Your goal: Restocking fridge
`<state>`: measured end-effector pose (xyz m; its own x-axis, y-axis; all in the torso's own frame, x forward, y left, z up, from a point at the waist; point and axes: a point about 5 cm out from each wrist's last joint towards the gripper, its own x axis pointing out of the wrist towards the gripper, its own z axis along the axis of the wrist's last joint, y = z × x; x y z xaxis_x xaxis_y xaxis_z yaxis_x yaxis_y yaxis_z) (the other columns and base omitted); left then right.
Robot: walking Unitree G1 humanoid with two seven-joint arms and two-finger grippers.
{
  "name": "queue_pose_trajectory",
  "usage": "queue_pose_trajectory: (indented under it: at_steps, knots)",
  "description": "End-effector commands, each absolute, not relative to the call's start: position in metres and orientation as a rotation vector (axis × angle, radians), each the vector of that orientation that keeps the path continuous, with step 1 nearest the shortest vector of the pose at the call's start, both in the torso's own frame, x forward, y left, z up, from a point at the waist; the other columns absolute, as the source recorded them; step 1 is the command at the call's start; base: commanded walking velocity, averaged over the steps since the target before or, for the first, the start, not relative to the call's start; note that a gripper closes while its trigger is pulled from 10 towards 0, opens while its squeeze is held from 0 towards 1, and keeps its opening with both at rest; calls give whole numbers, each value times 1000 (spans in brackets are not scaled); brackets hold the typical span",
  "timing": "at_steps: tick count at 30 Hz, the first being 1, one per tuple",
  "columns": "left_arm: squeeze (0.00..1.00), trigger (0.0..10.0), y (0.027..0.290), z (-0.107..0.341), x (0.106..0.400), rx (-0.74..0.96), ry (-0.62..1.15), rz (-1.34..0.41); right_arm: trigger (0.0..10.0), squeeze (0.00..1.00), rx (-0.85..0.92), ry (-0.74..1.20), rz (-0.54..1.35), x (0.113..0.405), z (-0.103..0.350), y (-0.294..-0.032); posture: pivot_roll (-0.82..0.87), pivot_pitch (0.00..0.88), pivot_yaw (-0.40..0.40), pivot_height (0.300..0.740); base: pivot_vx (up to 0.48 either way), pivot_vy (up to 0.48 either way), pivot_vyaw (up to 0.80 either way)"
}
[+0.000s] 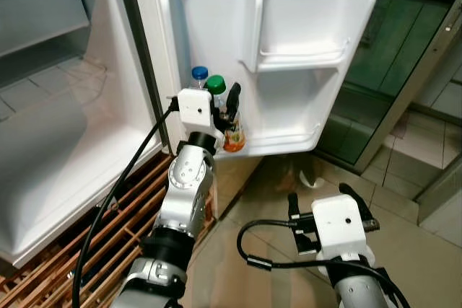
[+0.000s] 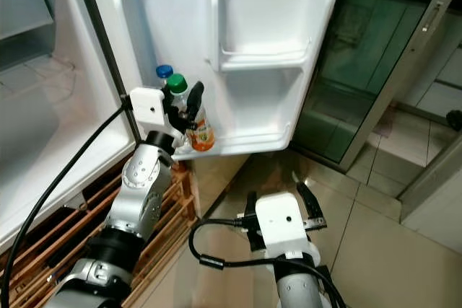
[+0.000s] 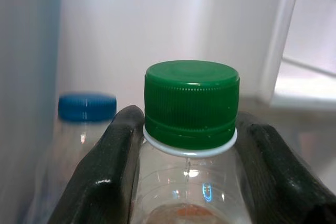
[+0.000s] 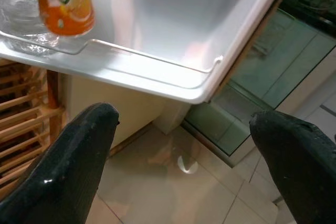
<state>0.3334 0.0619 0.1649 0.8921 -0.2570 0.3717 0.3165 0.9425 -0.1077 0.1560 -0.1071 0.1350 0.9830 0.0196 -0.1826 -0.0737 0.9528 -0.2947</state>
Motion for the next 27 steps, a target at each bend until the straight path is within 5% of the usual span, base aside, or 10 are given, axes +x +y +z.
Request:
queue_pose_trajectory:
  at_steps: [1,15,27]
  knots:
    - [0,10000,54,179,334,-161,-441,-313,10000,0,-34,10,324,132,182,-31,-252,0,42,740,0,0,0]
    - [0,10000,30,188,343,-4,-558,-284,10000,0,11,-25,384,118,196,-18,-329,0,58,740,0,0,0]
    - [0,10000,3,159,338,-41,-400,-309,10000,0,59,-34,540,93,212,20,-354,84,68,740,0,0,0]
